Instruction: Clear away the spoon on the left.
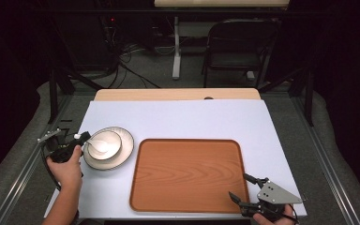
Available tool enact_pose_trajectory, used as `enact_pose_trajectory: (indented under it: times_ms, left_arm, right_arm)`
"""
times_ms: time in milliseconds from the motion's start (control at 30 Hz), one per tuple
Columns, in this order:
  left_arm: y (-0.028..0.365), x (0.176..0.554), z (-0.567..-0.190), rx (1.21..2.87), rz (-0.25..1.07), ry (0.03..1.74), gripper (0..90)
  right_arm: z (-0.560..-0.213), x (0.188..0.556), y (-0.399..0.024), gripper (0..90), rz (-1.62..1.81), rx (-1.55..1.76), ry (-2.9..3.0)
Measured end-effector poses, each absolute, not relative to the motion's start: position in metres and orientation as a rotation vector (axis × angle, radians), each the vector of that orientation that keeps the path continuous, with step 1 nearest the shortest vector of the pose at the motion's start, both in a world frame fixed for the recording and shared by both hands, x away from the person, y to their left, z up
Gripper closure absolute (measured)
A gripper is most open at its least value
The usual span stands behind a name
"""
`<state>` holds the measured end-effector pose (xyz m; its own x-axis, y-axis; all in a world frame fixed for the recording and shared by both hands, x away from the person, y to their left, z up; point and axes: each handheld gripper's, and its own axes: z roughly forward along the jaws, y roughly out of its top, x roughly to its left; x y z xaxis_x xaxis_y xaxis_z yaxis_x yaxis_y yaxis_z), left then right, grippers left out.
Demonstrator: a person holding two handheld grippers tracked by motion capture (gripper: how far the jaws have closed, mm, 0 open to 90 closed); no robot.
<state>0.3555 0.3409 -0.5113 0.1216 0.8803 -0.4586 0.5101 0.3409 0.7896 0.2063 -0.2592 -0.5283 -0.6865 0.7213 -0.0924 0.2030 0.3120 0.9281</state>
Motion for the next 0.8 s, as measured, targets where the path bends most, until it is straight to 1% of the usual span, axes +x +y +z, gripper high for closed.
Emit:
enact_pose_trajectory:
  times_ms: [100,500,800]
  left_arm:
    - [0.34,0.356,-0.508,1.32,0.435,1.526,84.8]
    - [0.341,0.355,-0.502,1.336,0.441,1.527,85.0]
    - [0.344,0.351,-0.484,1.369,0.467,1.491,85.0]
  right_arm:
    - [-0.528,0.206,-0.259,23.9,1.365,0.816,2.083]
    - [-0.528,0.206,-0.26,23.8,1.366,0.815,2.082]
    - [-0.528,0.206,-0.259,23.9,1.366,0.814,2.08]
